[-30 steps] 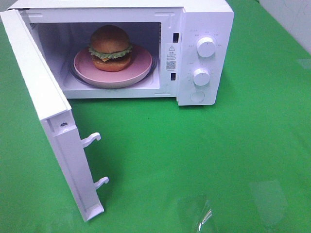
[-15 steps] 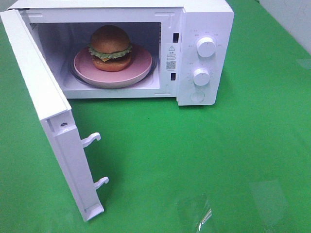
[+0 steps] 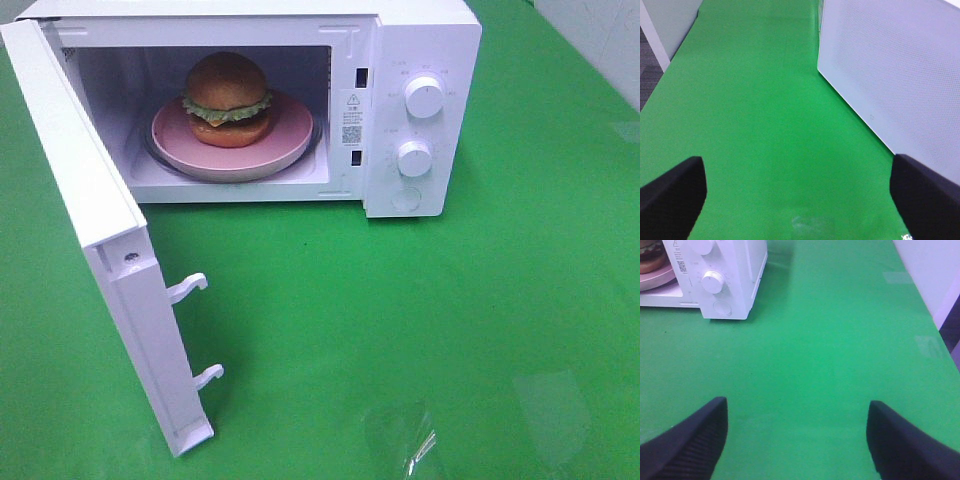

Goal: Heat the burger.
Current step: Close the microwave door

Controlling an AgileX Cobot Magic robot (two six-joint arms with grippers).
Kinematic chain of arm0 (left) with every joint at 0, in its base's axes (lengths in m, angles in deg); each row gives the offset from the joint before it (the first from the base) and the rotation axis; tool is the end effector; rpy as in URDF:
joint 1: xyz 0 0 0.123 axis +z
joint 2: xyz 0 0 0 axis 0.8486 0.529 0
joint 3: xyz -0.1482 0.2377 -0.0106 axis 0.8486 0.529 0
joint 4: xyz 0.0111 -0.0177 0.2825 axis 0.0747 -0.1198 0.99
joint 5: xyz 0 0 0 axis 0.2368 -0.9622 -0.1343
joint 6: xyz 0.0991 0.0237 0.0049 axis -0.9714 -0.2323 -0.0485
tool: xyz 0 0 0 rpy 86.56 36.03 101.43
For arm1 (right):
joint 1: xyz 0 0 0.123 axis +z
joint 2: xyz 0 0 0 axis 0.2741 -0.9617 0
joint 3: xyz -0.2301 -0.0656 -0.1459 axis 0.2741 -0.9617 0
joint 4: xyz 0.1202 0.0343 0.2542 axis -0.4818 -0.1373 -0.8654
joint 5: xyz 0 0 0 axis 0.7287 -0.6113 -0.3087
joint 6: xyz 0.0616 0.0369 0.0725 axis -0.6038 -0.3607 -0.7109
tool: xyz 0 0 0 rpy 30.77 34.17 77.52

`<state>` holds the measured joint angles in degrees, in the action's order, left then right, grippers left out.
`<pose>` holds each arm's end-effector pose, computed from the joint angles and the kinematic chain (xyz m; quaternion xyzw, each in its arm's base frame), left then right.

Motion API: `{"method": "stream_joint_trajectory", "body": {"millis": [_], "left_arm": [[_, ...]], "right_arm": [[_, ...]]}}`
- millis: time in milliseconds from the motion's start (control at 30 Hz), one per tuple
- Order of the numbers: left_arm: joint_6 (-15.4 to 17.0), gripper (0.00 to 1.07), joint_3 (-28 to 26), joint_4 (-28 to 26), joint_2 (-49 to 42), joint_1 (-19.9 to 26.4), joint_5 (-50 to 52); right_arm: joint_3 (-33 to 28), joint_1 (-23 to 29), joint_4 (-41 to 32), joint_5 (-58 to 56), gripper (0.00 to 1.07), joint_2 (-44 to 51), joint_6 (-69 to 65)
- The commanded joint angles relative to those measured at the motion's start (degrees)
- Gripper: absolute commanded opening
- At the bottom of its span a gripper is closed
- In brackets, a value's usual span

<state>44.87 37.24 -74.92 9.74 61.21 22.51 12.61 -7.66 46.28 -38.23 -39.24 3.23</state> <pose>0.0337 -0.0026 0.2907 -0.0121 0.8535 -0.0046 0.5209 0.0434 -0.0058 0.2949 -0.0045 0.8271 0.0063 0.5620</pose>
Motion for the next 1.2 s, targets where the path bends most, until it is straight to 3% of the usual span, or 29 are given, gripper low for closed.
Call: {"method": "stream_joint_trajectory", "body": {"millis": [33,1200], "left_arm": [[-0.1,0.91,0.1,-0.2,-0.9,-0.1,0.7],[-0.1,0.91,0.1,-0.2,-0.8,-0.1,0.7]], "right_arm": [[-0.1,-1.7,0.2,0.2,0.73,1.7,0.2],[-0.1,-1.7,0.2,0.2,0.73,1.7,0.1]]}}
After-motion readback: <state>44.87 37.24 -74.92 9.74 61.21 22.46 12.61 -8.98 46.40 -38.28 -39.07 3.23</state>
